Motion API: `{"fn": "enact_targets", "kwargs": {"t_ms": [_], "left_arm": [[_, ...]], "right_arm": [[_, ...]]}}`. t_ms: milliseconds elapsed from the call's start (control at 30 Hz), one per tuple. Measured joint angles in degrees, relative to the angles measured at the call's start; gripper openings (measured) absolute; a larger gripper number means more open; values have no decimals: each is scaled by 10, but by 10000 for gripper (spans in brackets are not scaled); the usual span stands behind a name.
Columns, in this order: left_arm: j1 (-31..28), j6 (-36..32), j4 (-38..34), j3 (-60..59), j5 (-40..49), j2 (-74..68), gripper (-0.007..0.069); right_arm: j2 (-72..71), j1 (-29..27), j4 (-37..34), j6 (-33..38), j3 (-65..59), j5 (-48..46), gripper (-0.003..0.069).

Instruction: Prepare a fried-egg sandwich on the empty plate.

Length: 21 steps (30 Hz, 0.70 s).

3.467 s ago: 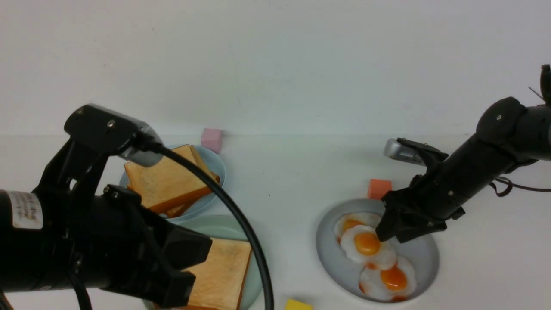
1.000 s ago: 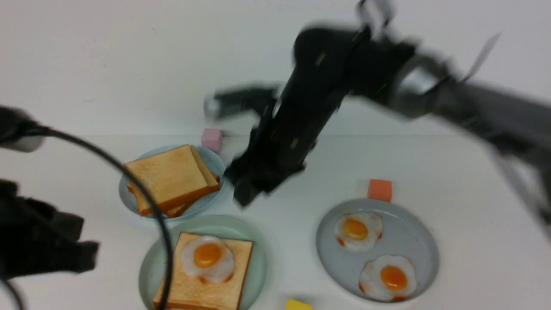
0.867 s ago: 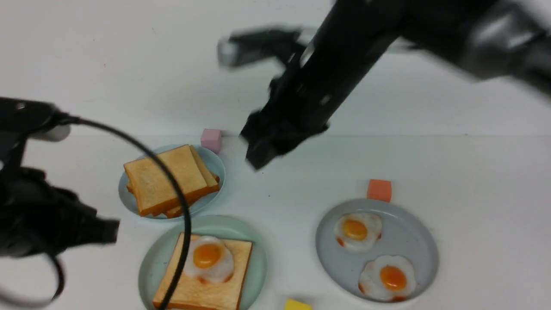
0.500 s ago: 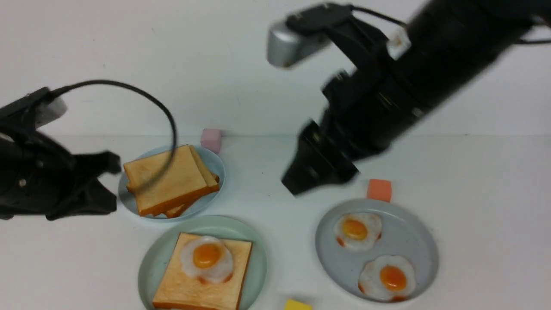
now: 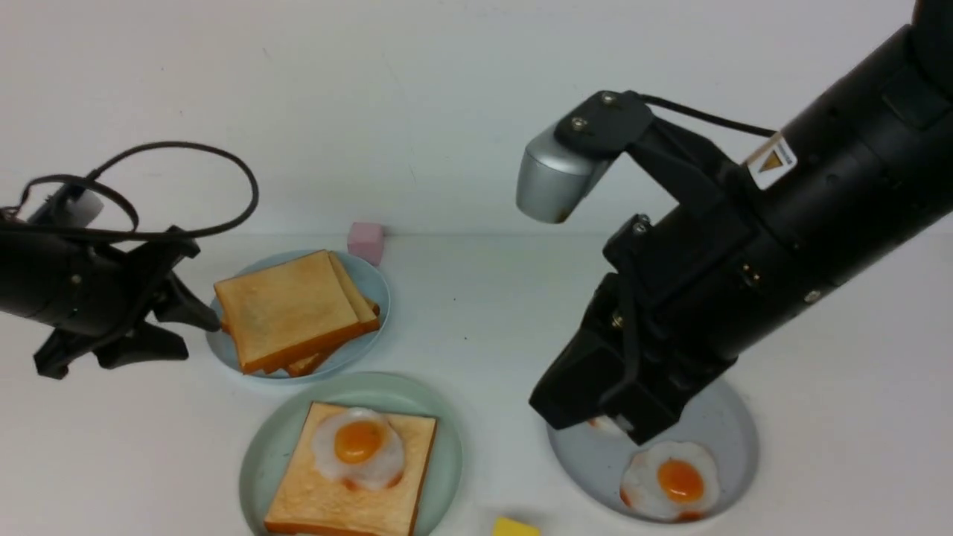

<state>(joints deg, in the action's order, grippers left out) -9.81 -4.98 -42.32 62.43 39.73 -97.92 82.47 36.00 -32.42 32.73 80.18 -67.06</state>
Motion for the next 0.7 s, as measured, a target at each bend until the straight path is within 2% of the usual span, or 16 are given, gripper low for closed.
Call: {"fn": "enact_targets", "kwargs": {"t_ms": [100,433,700], "left_arm": [[0,-17,-35,0,-20,-27,395],[0,-160,-199,4,-61,-82,407],[0,-225,-257,4,-73,-114,407]], "right_arm": [[0,0,0,0,0,0,-11],[0,0,-2,0,0,-18,-11],[0,0,-13,0,0,-26,-11]]}}
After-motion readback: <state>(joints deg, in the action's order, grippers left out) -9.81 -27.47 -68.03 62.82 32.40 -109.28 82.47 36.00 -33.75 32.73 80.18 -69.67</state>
